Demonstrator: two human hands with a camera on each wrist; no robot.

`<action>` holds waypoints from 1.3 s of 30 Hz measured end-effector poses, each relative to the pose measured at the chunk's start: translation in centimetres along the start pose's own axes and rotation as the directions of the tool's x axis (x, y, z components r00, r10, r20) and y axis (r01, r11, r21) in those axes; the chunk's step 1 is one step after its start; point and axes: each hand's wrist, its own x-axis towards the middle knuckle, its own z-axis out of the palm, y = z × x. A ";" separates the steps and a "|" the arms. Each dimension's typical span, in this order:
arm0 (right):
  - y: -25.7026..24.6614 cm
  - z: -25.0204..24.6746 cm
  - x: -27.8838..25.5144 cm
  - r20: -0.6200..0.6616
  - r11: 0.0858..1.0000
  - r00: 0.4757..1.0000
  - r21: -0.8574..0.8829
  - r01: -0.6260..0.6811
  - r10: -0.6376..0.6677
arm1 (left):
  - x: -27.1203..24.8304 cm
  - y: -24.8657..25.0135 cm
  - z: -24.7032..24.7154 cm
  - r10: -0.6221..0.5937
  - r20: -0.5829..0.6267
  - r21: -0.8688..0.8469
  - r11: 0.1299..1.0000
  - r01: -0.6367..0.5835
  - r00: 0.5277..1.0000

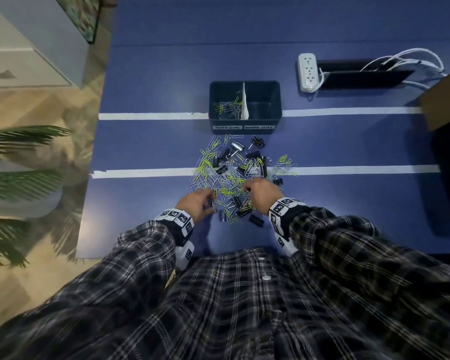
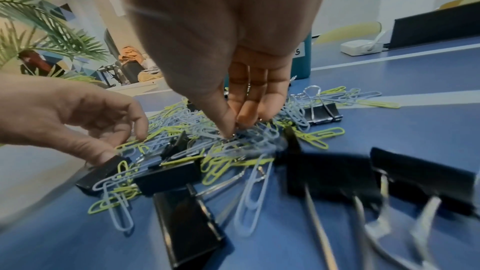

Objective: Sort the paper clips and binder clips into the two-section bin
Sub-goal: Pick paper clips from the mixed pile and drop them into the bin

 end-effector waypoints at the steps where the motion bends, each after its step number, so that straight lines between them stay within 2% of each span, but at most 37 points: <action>1: 0.3 0.2 0.1 -0.003 1.000 1.000 0.014 -0.001 0.001 | 0.0 0.0 -0.1 -0.003 -0.026 -0.003 1.000 0.003 1.000; 6: 1.3 0.4 -0.1 -0.060 0.994 0.998 0.108 -0.018 0.025 | 0.3 0.1 -0.7 -0.024 -0.121 0.032 0.999 0.028 0.992; 10: 1.1 0.5 -0.5 -0.049 0.997 0.996 0.026 -0.075 0.076 | 0.4 -0.1 -0.7 -0.042 -0.191 -0.005 0.999 0.042 0.981; 14: 0.6 0.8 -0.5 -0.075 0.995 0.994 -0.055 -0.078 0.074 | 0.7 -0.2 -0.7 -0.124 -0.252 -0.182 0.980 0.079 0.960; 19: 0.5 0.9 -0.2 -0.128 0.990 0.991 -0.137 -0.042 0.024 | 1.1 0.0 -2.1 -0.229 -0.316 -0.414 0.907 0.083 0.921; 22: 0.9 0.6 -0.1 -0.226 0.999 0.973 -0.018 -0.044 0.039 | 1.1 0.2 -3.4 -0.279 -0.364 -0.488 0.870 0.073 0.889; 24: 1.1 0.1 0.0 -0.277 0.976 0.952 0.207 -0.072 0.129 | 1.4 -0.1 -3.7 -0.309 -0.323 -0.547 0.832 0.090 0.895; 26: 1.2 -0.7 0.1 -0.266 0.896 0.938 0.435 -0.090 0.223 | 1.7 -0.5 -3.9 -0.342 -0.260 -0.639 0.762 0.105 0.903; 28: 1.5 -1.2 0.2 -0.240 0.810 0.930 0.579 -0.094 0.280 | 2.0 -0.8 -3.5 -0.400 -0.179 -0.719 0.677 0.158 0.899; 30: 1.7 -1.5 0.4 -0.194 0.676 0.919 0.730 -0.099 0.344 | 2.2 -0.4 -3.2 -0.401 -0.155 -0.718 0.674 0.176 0.903; 31: 1.8 -1.6 0.5 -0.153 0.585 0.917 0.805 -0.101 0.368 | 2.2 0.0 -3.1 -0.377 -0.146 -0.686 0.705 0.181 0.915; 33: 1.8 -2.1 0.7 -0.046 0.383 0.925 0.917 -0.111 0.377 | 2.1 0.6 -3.0 -0.299 -0.139 -0.532 0.827 0.183 0.944; 36: 1.6 -2.7 1.0 0.138 0.136 0.928 0.971 -0.196 0.346 | 2.0 1.2 -2.5 -0.205 -0.136 -0.269 0.949 0.163 0.969; 37: 1.5 -2.7 1.1 0.183 0.106 0.922 0.967 -0.231 0.340 | 2.0 1.2 -2.2 -0.189 -0.136 -0.195 0.968 0.161 0.973; 39: 1.4 -2.3 1.5 0.224 0.156 0.899 0.941 -0.300 0.376 | 2.1 0.9 -1.7 -0.167 -0.120 -0.055 0.985 0.162 0.979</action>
